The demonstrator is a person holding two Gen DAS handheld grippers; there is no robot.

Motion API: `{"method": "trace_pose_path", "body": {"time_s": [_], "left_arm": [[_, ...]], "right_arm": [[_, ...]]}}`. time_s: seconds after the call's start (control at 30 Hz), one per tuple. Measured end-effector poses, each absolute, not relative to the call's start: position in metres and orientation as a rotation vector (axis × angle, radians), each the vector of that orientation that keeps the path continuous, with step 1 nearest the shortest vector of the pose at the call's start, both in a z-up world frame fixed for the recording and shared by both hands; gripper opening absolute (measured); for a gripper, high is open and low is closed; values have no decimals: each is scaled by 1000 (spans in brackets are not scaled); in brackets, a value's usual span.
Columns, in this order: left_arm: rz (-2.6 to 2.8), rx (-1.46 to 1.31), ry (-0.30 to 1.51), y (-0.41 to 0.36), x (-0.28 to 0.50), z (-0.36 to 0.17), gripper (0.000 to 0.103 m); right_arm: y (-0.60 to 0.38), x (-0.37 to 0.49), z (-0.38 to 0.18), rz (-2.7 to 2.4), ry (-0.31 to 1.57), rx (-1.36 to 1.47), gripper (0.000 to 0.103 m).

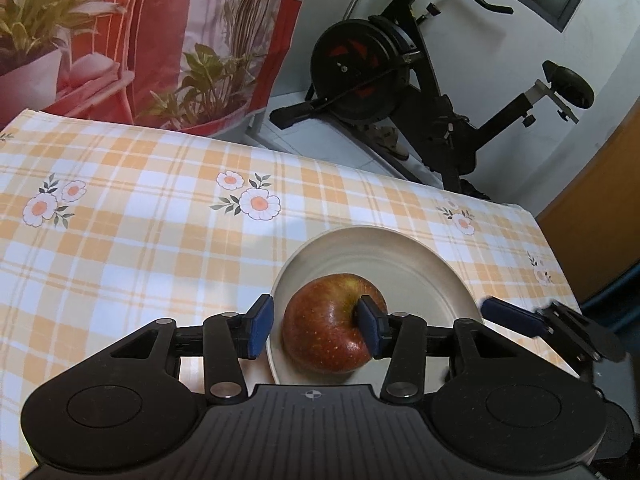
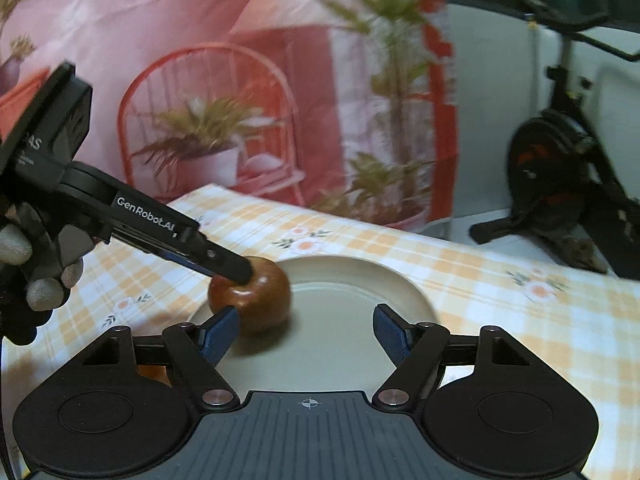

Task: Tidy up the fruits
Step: 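Lower the red apple onto the beige plate and open the left tool, then move the left tool back toward the yellow lemon in the fruit pile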

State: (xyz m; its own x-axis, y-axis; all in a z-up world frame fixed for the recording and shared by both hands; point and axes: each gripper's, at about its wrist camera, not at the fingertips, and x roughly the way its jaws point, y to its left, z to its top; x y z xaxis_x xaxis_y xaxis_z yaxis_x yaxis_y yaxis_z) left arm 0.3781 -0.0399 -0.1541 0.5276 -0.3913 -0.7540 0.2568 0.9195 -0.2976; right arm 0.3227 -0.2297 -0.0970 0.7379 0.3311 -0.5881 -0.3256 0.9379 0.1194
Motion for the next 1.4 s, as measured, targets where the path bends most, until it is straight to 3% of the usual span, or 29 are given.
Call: {"method": "trace_pose_path", "body": {"time_s": [0.47,0.9,1.4], "left_arm": [[-294,-188,831,-17,308,-134,49],[-227,-202,796,3,237,-135,49],[-256,-186,793,-2,222,-133,49]], "right_arm": [[-263,222,-112,140,541,157,70],[-243,198,-110,173,569,156,70],[-232,188,-104,225,601,154,70]]}}
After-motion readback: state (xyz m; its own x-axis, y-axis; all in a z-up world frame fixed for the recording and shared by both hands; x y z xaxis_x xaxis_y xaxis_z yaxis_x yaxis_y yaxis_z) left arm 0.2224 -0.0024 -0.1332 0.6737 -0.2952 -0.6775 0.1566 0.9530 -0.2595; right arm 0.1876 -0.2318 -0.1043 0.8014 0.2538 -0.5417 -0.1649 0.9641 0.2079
